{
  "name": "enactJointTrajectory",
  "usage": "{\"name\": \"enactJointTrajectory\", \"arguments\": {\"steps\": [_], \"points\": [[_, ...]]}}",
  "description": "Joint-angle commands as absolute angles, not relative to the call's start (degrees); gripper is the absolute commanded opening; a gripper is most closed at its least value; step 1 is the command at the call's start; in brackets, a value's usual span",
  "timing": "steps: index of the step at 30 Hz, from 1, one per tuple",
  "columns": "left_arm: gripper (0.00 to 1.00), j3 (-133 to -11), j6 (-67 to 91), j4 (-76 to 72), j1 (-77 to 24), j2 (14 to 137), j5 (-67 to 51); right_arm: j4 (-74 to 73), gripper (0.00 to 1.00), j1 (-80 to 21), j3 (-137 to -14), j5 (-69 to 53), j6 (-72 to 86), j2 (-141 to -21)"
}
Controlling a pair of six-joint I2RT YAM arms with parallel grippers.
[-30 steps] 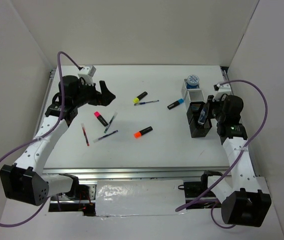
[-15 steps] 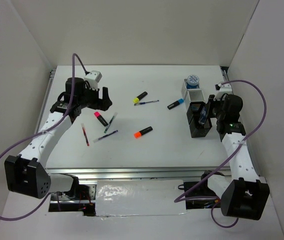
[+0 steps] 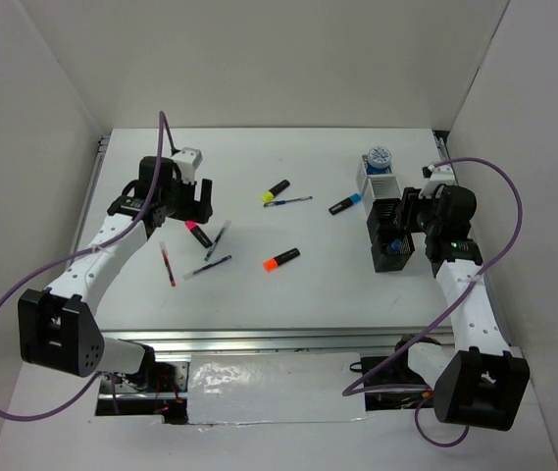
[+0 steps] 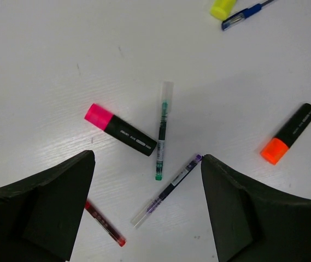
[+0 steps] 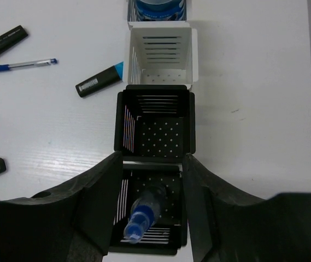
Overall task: Sort the stationery into containers
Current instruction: Place the stationery in the storage box, then pick up the pen from the center of the board.
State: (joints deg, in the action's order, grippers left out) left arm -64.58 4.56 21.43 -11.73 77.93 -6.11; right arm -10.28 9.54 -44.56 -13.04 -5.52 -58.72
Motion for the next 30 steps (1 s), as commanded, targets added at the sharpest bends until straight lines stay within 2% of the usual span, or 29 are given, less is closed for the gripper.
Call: {"name": "enactJointTrajectory", "arguments": {"steps": [1, 4, 8, 12, 16, 30], "points": [[0.91, -65.9, 6.8, 23.2, -12.0, 80.0, -0.3, -10.5, 0.55, 9.9, -45.6, -14.0, -4.7, -57.9], [0.94, -65.8, 12.1, 24.2, -12.0, 81.1, 4.4, -11.2, 0.56, 9.8, -46.4, -14.3, -4.4, -56.8], [0.95, -65.6, 15.5, 25.8, -10.8, 83.0, 2.4, -12.8, 0.56, 9.8, -49.3, -15.6, -3.3, -56.0], [0.92, -64.4, 19.2, 23.9, -11.0, 84.4, 5.7, -15.9, 0.56, 9.3, -52.0, -17.9, -2.9, -56.1], [0.9, -66.4, 23.0, 25.3, -11.1, 91.0, 9.0, -18.2, 0.56, 7.8, -55.3, -18.1, -3.2, -56.3], [0.72, -73.1, 26.9, 26.6, -12.8, 107.4, 12.7, -24.8, 0.55, 2.6, -58.2, -16.5, -8.3, -59.5]]}}
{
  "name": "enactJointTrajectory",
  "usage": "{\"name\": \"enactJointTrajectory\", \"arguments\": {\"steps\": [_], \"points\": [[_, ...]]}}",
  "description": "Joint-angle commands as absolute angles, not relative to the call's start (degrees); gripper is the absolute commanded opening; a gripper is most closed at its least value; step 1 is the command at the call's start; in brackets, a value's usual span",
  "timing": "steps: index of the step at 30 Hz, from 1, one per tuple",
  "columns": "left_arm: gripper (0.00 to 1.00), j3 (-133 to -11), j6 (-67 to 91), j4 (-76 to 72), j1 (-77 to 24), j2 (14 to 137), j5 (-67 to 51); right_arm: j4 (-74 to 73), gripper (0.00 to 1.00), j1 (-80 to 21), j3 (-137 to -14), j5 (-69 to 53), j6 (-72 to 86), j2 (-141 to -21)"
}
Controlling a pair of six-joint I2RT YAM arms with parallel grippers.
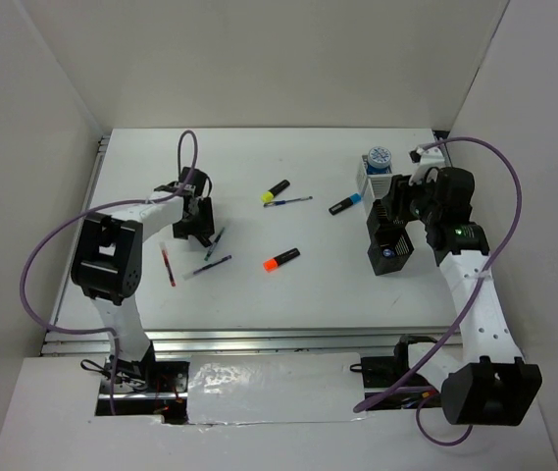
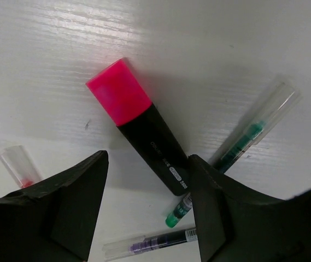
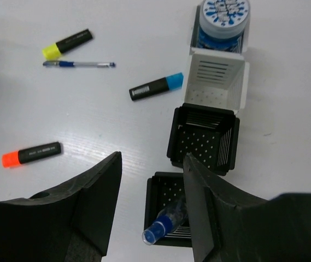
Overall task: Sort the stationery into containers
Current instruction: Pick up the pen from the center of the board.
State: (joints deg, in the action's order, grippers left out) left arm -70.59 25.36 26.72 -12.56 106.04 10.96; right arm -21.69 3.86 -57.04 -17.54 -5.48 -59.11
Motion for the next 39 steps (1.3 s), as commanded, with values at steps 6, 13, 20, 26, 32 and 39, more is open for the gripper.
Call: {"name": "enactJointTrajectory", "arguments": {"steps": [6, 13, 20, 26, 32, 39], "points": [[0.65, -76.0, 27.3, 28.4, -13.1, 113.5, 12.4, -26.0, 0.56, 0.4, -57.4, -15.3, -10.2, -58.3], [0.45, -77.1, 24.9, 27.5, -12.8, 116.0, 10.9, -27.6, 0.56, -1.8, -60.5, -17.4, -10.1, -60.8], [0.08, -75.5, 16.4, 21.1, -13.5, 108.8, 2.9, -27.4, 0.57, -4.9, -62.8, -24.0, -5.7, -63.0], [0.0, -74.5, 12.9, 16.3, -14.9, 94.9, -11.5, -25.6, 0.65, -7.8, -67.9, -27.5, 1.9, -66.0], [0.0, -71.0, 12.4, 14.5, -25.8, 83.2, -13.8, -23.4, 0.67, -11.9, -75.4, -36.0, 9.8, -75.5], [0.0, -71.4, 13.1, 14.5, -32.8, 79.4, -13.4, -18.2, 0.78, -16.4, -79.8, -45.0, 20.4, -82.0]]}}
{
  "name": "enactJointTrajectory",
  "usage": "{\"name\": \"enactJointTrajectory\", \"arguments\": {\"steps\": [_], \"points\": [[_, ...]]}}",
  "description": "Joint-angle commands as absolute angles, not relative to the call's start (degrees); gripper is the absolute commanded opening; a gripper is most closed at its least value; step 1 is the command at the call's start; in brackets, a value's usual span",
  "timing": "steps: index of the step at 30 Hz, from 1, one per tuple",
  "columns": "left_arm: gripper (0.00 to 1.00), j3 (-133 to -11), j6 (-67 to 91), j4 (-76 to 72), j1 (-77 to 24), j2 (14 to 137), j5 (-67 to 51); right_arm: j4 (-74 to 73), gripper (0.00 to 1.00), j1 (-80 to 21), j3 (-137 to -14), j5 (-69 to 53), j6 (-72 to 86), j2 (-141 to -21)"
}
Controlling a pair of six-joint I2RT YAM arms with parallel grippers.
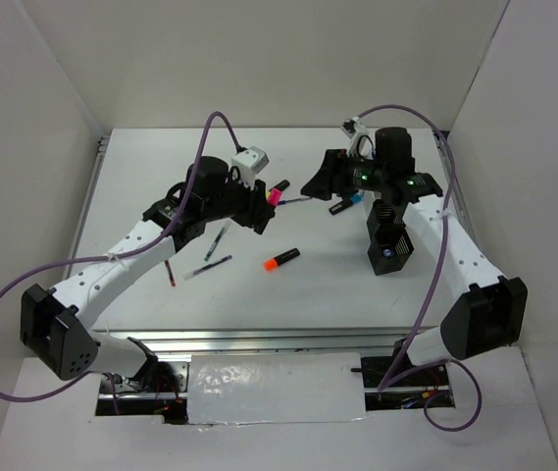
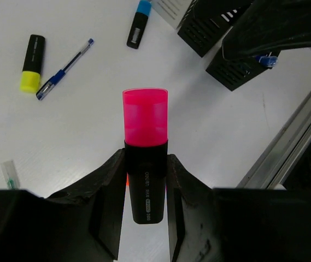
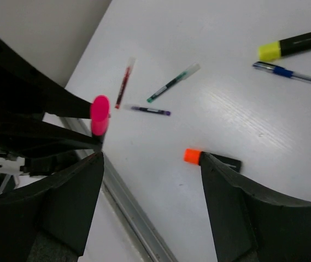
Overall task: Sort the stationery into containers
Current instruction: Pick up the pen from the center of the board, then place the pen in the storage box.
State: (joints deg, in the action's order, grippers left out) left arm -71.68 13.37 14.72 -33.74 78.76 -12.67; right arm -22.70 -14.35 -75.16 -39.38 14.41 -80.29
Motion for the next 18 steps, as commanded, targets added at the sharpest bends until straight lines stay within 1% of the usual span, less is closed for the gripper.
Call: {"name": "enactJointTrajectory", "arguments": {"steps": [1, 6, 14, 17, 18], "points": [[0.0, -71.7, 13.0, 14.7, -32.8, 79.5, -13.8, -18.7, 0.78, -18.3, -80.7, -44.3, 20.2, -82.8], [0.0, -72.8, 13.8, 14.9, -32.8, 79.8, -14.7, -19.4, 0.78, -21.4, -83.4, -43.6, 20.3, -87.4], [0.0, -71.5, 14.5, 14.1, -32.9, 79.9, -16.1, -20.5, 0.71, -23.6, -86.0, -43.2, 20.4, -92.0], [0.0, -71.5, 14.8, 14.0, -32.9, 80.2, -16.4, -20.4, 0.67, -23.6, -86.9, -43.9, 20.8, -93.5], [0.01, -71.4, 14.7, 14.0, -32.9, 80.2, -16.4, -20.1, 0.63, -23.6, -87.1, -44.6, 20.9, -93.8]]}}
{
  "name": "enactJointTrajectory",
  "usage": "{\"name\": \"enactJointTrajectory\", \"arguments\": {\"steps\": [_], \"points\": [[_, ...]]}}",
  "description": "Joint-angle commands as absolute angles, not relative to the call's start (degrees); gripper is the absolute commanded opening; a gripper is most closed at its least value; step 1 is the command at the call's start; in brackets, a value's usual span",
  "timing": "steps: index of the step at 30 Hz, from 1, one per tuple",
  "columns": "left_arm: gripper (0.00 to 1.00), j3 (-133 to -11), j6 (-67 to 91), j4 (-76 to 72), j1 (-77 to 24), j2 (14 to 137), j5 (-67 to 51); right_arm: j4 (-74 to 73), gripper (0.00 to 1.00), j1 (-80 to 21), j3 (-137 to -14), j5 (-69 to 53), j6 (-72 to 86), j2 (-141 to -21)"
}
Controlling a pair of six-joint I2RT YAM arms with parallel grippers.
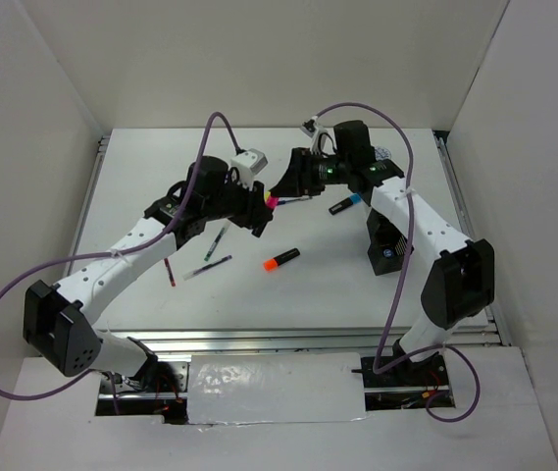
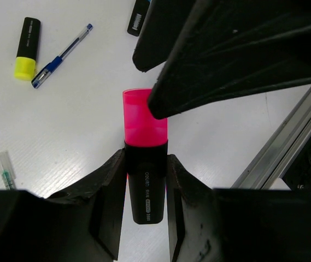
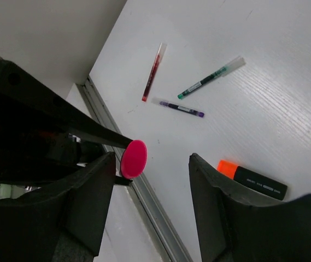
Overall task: Sort the stationery into containers
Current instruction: Place the pen in the storage box.
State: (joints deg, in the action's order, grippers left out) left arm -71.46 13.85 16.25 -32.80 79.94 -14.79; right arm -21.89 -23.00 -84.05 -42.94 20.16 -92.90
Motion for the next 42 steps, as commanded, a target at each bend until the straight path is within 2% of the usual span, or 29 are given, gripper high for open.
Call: {"name": "enactJointTrajectory", "arguments": {"steps": [1, 5, 17, 19, 22, 23, 28, 32, 36, 42], "points": [[0.01, -71.5, 14.7, 14.0, -32.9, 80.2, -16.4, -20.0, 0.62, -23.6, -87.4, -44.7, 21.1, -94.2], [0.03, -71.8, 14.9, 13.6, -32.9, 80.9, -16.6, -19.5, 0.51, -24.1, -87.4, -46.2, 21.6, -95.4], [0.09, -71.5, 14.2, 13.9, -32.9, 81.3, -14.5, -18.8, 0.01, -24.6, -87.5, -51.4, 22.2, -97.0], [0.25, -71.5, 14.1, 14.0, -32.8, 80.9, -14.0, -19.2, 0.0, -23.9, -87.2, -51.0, 21.6, -96.6], [0.96, -72.0, 13.9, 15.7, -32.8, 80.4, -11.5, -20.4, 0.0, -21.9, -87.0, -50.3, 20.3, -94.9], [0.99, -72.2, 13.9, 16.6, -32.8, 80.1, -8.4, -21.0, 0.0, -19.7, -87.1, -49.6, 19.4, -93.6], [0.99, -72.2, 8.6, 18.9, -30.9, 76.5, -2.3, -25.6, 0.0, -8.1, -88.5, -45.0, 11.5, -89.8], [0.99, -72.2, 1.2, 20.0, -28.1, 74.0, -8.4, -26.0, 0.0, 3.3, -89.2, -32.5, 2.1, -86.3], [0.99, -73.2, 1.2, 21.5, -26.6, 74.1, -9.1, -21.0, 0.0, 7.7, -86.9, -24.4, -4.5, -84.7], [0.99, -73.0, -2.2, 22.8, -26.2, 74.5, -7.9, -16.6, 0.0, 8.2, -86.1, -18.6, -6.9, -88.5]]}}
